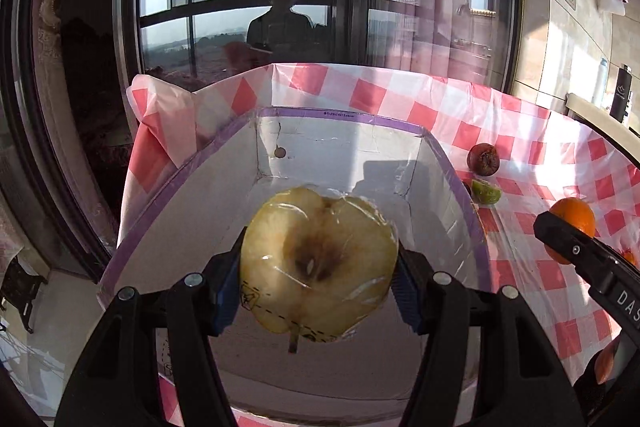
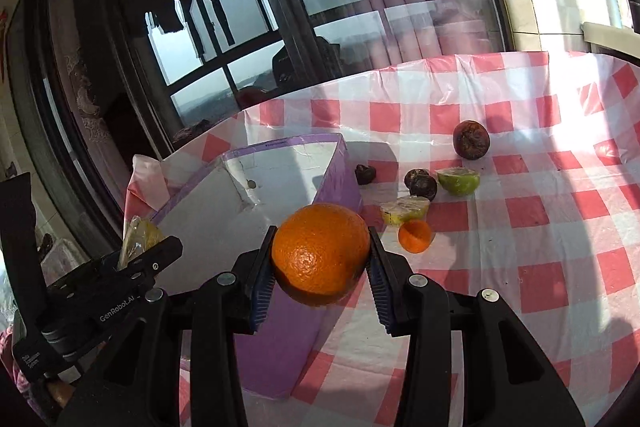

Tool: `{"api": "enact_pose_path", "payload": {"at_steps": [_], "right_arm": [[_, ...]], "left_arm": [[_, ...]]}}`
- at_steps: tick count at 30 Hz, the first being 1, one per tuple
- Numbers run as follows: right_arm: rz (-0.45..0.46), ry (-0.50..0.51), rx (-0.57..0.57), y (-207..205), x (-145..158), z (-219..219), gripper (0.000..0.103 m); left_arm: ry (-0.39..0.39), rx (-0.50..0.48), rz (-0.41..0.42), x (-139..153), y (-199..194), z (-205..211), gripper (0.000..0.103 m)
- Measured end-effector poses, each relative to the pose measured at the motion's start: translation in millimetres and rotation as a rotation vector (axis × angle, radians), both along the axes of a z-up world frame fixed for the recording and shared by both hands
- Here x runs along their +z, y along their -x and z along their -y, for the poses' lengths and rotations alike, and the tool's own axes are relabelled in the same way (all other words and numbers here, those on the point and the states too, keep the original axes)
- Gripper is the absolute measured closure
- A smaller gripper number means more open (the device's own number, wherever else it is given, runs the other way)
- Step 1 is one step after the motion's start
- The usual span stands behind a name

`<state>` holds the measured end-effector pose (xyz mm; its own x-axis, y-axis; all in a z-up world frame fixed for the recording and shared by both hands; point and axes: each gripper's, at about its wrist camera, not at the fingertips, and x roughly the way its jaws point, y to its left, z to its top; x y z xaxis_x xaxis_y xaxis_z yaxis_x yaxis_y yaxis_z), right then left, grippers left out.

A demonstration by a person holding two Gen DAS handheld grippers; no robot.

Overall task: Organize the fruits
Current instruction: 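Carry the apple half into the white box and open the left tool while the right tool carries the orange, then lower the orange into the white box and open the right tool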

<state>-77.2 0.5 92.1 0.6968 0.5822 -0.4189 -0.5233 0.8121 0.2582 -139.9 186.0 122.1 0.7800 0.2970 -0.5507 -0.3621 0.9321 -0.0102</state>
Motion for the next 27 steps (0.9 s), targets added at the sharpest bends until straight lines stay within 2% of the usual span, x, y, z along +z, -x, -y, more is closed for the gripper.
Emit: {"api": "enact_pose_path", "payload": {"at_steps": [3, 5, 7, 9, 12, 14, 17, 18, 20, 21, 23, 24, 27], "right_arm": [[0.037, 0.054, 0.077, 3, 8, -38, 0.061], [0.062, 0.128, 0.117, 5, 10, -64, 0.061], [0.082, 0.256, 0.147, 3, 9, -94, 0.061], [0.063, 0.38, 0.188, -3, 4, -117, 0.061], [-0.006, 0.546, 0.234, -15, -10, -140, 0.061], [-0.043, 0.624, 0.247, -23, -22, -148, 0.061], [-0.084, 0.724, 0.249, -30, -39, -156, 0.06], [-0.055, 0.772, 0.234, -29, -44, -158, 0.06], [-0.024, 0.858, 0.214, -25, -53, -162, 0.06], [-0.019, 0.883, 0.214, -25, -55, -163, 0.06], [-0.034, 0.895, 0.213, -27, -56, -162, 0.06], [-0.027, 0.907, 0.218, -28, -57, -162, 0.06], [-0.033, 0.924, 0.227, -28, -58, -164, 0.059]], "left_arm": [[0.006, 0.022, -0.069, -5, -6, -29, 0.04], [0.015, 0.038, -0.141, -12, -13, -48, 0.04], [0.032, 0.032, -0.21, -20, -19, -66, 0.04], [0.026, 0.015, -0.281, -30, -24, -75, 0.04], [-0.039, -0.024, -0.336, -37, -27, -72, 0.04], [-0.077, -0.051, -0.368, -41, -30, -65, 0.04], [-0.09, -0.092, -0.392, -42, -34, -62, 0.04], [-0.098, -0.12, -0.396, -42, -35, -59, 0.04], [-0.053, -0.206, -0.408, -42, -40, -51, 0.041], [-0.052, -0.239, -0.422, -43, -44, -46, 0.041], [-0.058, -0.245, -0.466, -47, -51, -45, 0.043], [-0.04, -0.261, -0.488, -48, -53, -47, 0.046], [-0.003, -0.292, -0.526, -52, -55, -50, 0.046]]}}
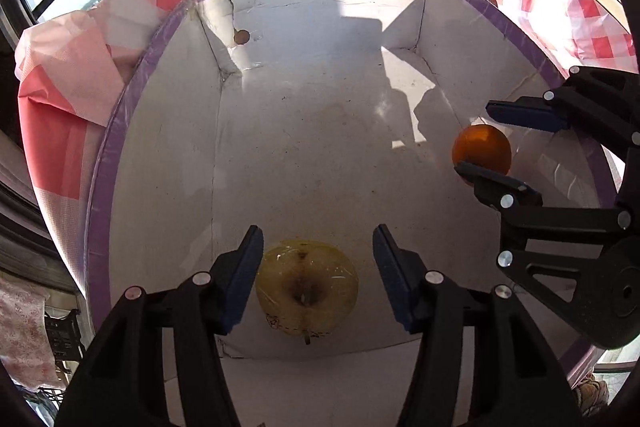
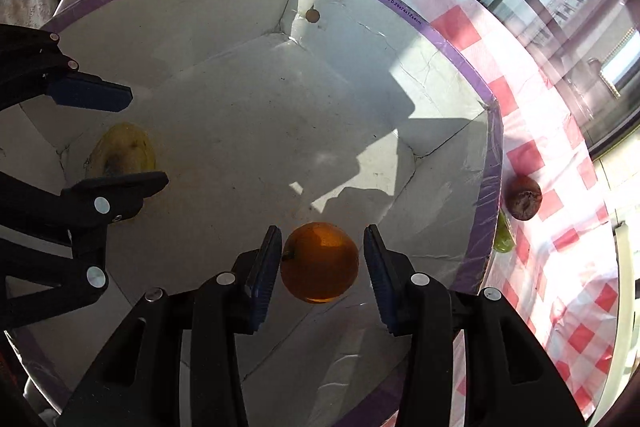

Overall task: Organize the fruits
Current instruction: 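Lower the orange into the white box and open the right tool, then move both tools back over the fruit on the tablecloth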

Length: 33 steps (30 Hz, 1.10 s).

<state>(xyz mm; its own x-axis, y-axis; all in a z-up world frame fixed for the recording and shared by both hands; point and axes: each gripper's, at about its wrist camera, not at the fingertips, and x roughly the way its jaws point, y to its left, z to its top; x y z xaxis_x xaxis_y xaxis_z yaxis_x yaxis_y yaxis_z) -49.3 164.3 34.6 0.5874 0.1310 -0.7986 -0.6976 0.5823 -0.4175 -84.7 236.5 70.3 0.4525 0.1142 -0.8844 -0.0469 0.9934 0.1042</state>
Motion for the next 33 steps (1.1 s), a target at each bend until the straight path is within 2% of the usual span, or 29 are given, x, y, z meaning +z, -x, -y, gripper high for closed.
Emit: {"api": "enact_pose_path", "payload": {"at_steps": [5, 10, 14, 17, 18, 19, 21, 24, 26, 28, 29, 31, 32, 33], "right_arm": [[-0.034, -0.04, 0.016, -3, 3, 1, 0.053], [-0.028, -0.092, 0.021, 1, 8, 4, 0.048], [0.038, -0.163, 0.035, 8, 11, 10, 0.048], [0.132, -0.261, 0.022, 17, 18, 22, 0.039], [0.159, -0.312, 0.011, 21, 22, 31, 0.032], [0.178, -0.365, 0.007, 25, 26, 40, 0.021], [0.221, -0.474, -0.005, 33, 35, 64, 0.018], [0.251, -0.614, -0.052, 36, 42, 113, 0.017], [0.25, -0.68, -0.111, 33, 40, 151, 0.017], [0.242, -0.726, -0.185, 28, 30, 193, 0.017], [0.236, -0.747, -0.237, 24, 24, 216, 0.017], [0.223, -0.779, -0.354, 14, 9, 259, 0.017], [0.216, -0.787, -0.414, 10, 3, 277, 0.017], [0.169, -0.821, -0.491, 3, -4, 298, 0.016]], "left_arm": [[-0.018, 0.009, -0.005, 0, 1, 1, 0.044], [-0.024, 0.025, -0.004, 1, 0, 0, 0.044], [-0.018, 0.049, 0.007, 2, 0, -2, 0.043], [-0.029, 0.108, 0.057, 7, 4, -5, 0.034], [-0.037, 0.13, 0.087, 11, 7, -6, 0.025], [-0.059, 0.15, 0.125, 15, 11, -4, 0.014], [-0.101, 0.175, 0.22, 24, 22, 1, 0.001], [-0.132, 0.211, 0.287, 26, 31, 12, 0.002], [-0.19, 0.252, 0.349, 31, 38, 26, 0.002], [-0.231, 0.28, 0.473, 45, 52, 48, 0.002], [-0.226, 0.288, 0.56, 56, 63, 60, 0.002], [-0.15, 0.254, 0.704, 73, 78, 86, 0.002], [-0.094, 0.204, 0.749, 80, 80, 102, 0.002], [-0.05, 0.146, 0.769, 83, 77, 118, 0.002]]}}
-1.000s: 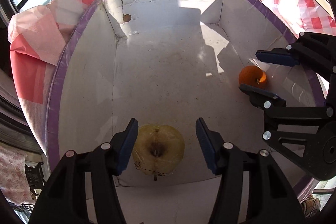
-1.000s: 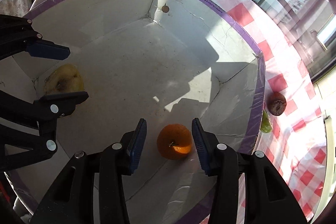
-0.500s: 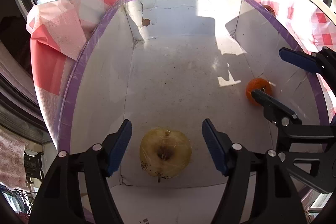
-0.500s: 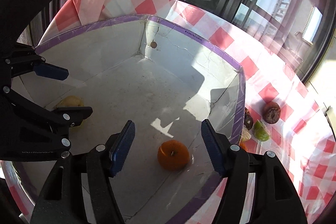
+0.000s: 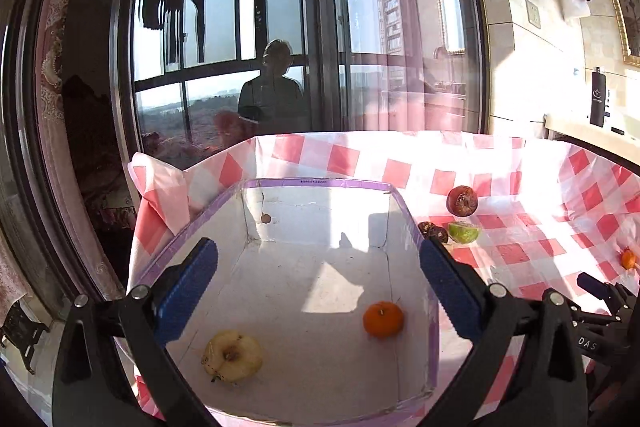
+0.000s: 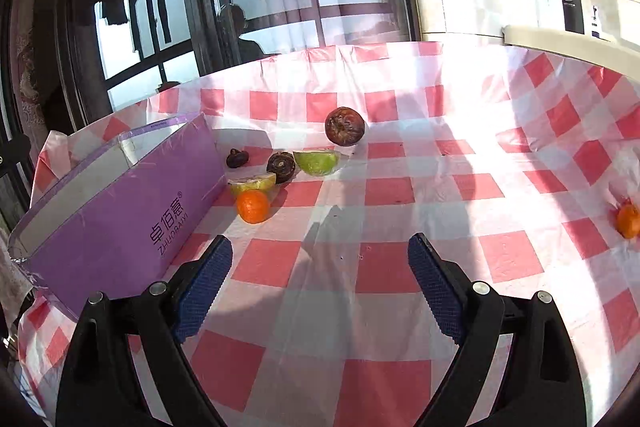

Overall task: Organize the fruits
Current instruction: 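Move both tools back over the fruit on the tablecloth, then grasp the second orange by the tablecloth edge with the right tool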

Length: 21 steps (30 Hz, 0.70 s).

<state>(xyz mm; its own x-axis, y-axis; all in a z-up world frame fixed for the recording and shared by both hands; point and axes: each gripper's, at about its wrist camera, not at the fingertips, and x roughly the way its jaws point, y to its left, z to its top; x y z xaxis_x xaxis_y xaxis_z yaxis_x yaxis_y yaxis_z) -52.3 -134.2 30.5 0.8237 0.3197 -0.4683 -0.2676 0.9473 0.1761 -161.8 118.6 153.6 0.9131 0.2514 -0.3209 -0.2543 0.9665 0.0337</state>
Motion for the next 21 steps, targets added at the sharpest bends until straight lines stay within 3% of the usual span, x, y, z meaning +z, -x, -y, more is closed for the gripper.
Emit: {"api": "enact_pose_path", "payload": {"at_steps": [2, 4, 6, 8, 12, 15, 16, 18, 21], "right_arm": [[-0.056, -0.134, -0.077, -8, -9, 40, 0.016], [-0.063, -0.203, -0.152, -9, -13, 69, 0.016], [-0.06, -0.231, -0.221, -8, -14, 88, 0.016], [-0.062, -0.195, -0.358, -10, -12, 107, 0.016], [-0.117, -0.035, -0.644, -26, -8, 151, 0.016], [-0.207, -0.014, -0.793, -47, -13, 194, 0.016], [-0.222, -0.012, -0.828, -52, -15, 205, 0.016], [-0.259, 0.023, -0.839, -72, -17, 218, 0.016], [-0.303, 0.095, -0.839, -102, -21, 230, 0.027]], "left_arm": [[0.001, -0.126, 0.004, -3, -14, 38, 0.002], [0.002, -0.271, -0.041, -15, -34, 77, 0.002], [0.029, -0.376, -0.108, -36, -59, 108, 0.002], [0.084, -0.432, -0.2, -61, -91, 128, 0.002], [0.223, -0.435, -0.325, -107, -137, 140, 0.002], [0.295, -0.419, -0.352, -127, -149, 135, 0.002], [0.322, -0.415, -0.379, -130, -153, 131, 0.002], [0.373, -0.402, -0.349, -130, -151, 119, 0.002], [0.435, -0.389, -0.33, -131, -149, 108, 0.002]]}}
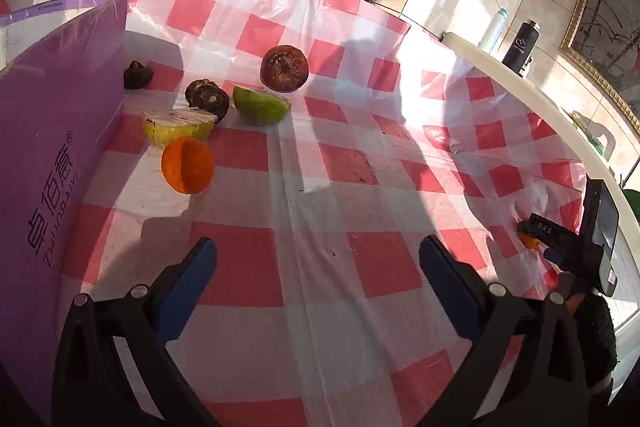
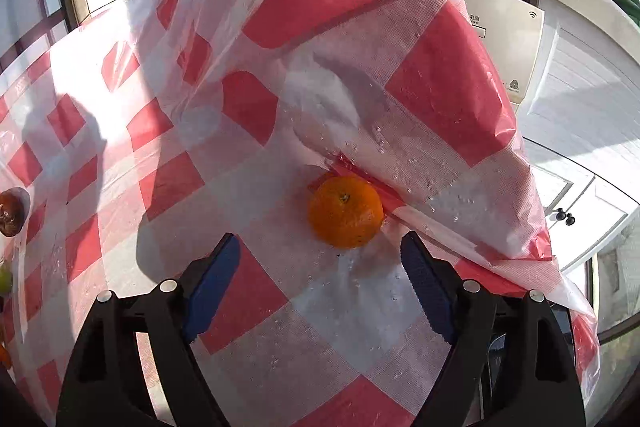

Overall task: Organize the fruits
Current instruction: 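Grasp the second orange by the tablecloth edge with the right tool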

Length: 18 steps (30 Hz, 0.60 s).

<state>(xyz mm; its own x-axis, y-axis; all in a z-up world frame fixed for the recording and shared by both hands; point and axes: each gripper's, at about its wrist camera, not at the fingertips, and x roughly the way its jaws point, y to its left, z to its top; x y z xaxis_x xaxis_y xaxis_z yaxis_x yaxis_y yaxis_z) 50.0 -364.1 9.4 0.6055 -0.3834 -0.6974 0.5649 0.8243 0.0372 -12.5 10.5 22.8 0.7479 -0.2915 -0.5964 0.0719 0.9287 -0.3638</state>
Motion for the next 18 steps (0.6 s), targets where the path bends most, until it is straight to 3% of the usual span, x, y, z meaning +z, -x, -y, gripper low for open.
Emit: {"api": "enact_pose_path", "payload": {"at_steps": [3, 5, 7, 9, 11, 15, 18], "right_arm": [[-0.064, -0.024, -0.05, -20, -8, 19, 0.038], [-0.054, -0.02, -0.042, -22, -9, 23, 0.054], [-0.051, 0.003, 0.008, -22, -9, 14, 0.061], [-0.014, -0.011, 0.08, -16, -8, 0, 0.062], [0.055, -0.092, 0.181, -8, -6, -15, 0.062], [0.125, -0.144, 0.382, -7, 0, -74, 0.062], [0.163, -0.177, 0.463, -15, -4, -110, 0.062]], "left_arm": [[0.014, -0.011, 0.004, 1, 2, -1, 0.002], [0.016, -0.03, 0.006, 2, 1, 1, 0.002], [0.012, -0.031, 0.001, 2, 0, 2, 0.002], [0.015, -0.033, 0.001, 2, 0, 2, 0.002], [0.016, -0.036, -0.004, 1, 0, 2, 0.002], [0.012, -0.034, -0.013, 0, -1, 4, 0.002], [0.008, -0.025, -0.019, 0, -1, 4, 0.002]]}}
